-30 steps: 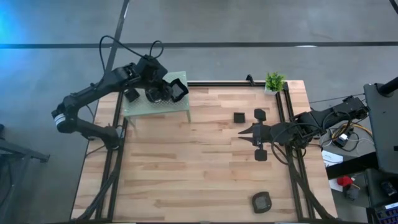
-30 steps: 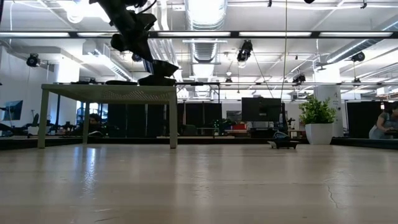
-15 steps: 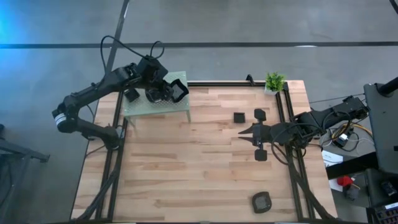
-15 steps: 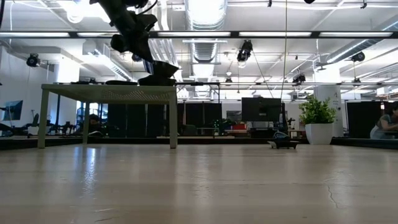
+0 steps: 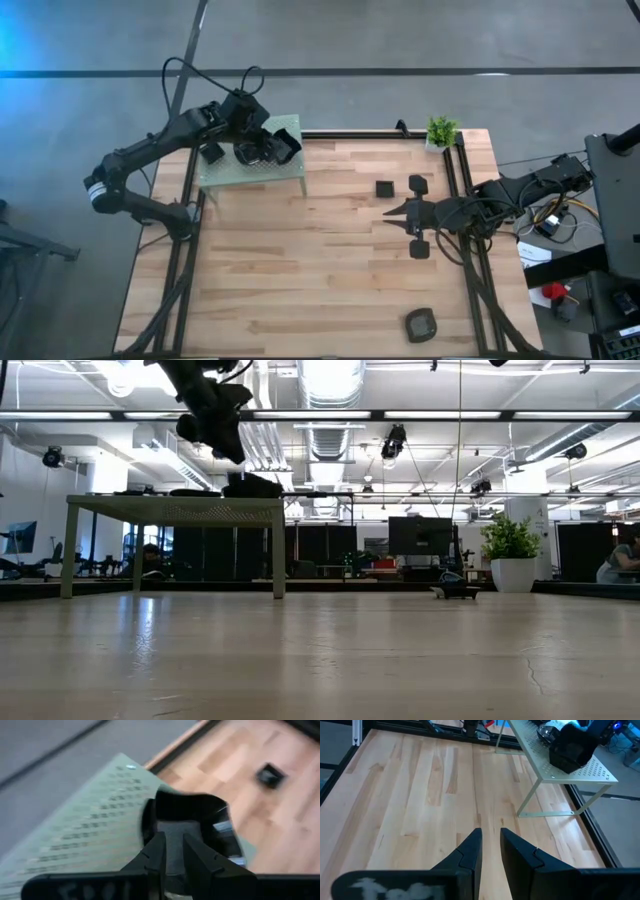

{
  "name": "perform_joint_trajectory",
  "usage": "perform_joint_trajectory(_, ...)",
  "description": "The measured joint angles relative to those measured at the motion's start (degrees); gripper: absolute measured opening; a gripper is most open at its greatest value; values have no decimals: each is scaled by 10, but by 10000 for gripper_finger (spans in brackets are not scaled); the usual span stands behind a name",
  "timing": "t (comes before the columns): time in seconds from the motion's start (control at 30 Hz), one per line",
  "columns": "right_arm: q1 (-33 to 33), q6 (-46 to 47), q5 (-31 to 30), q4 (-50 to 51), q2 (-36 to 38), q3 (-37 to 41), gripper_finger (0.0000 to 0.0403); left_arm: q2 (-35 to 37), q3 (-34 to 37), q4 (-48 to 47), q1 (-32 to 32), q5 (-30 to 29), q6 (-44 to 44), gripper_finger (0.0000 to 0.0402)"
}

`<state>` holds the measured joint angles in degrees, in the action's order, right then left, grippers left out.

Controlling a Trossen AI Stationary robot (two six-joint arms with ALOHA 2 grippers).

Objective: Pick & Place Mini shaped plates
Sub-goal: Stack the black wave square shaped plate on top of the wave square shaped plate on the shelf, then stack the black leaf shaped plate on top of the leaf shaped plate on the shelf

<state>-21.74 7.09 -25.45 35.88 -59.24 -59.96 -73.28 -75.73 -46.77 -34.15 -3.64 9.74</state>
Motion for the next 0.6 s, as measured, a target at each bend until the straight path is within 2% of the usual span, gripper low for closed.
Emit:
perform_joint_trajectory(0.2,0,0,0,9,0,0,63,4,-24,-2,0,-84,-11,57)
perform_joint_trajectory(0.4,0,24,0,20,0,-1,63,6,-84,-22,11,-77,-11,57)
perform_joint_trajectory(0.5,0,48,0,44,0,-4,63,11,-111,-32,47,-77,-20,57)
perform_joint_trajectory(0.6,0,60,4,79,0,-4,63,13,-123,-31,110,-84,-36,57)
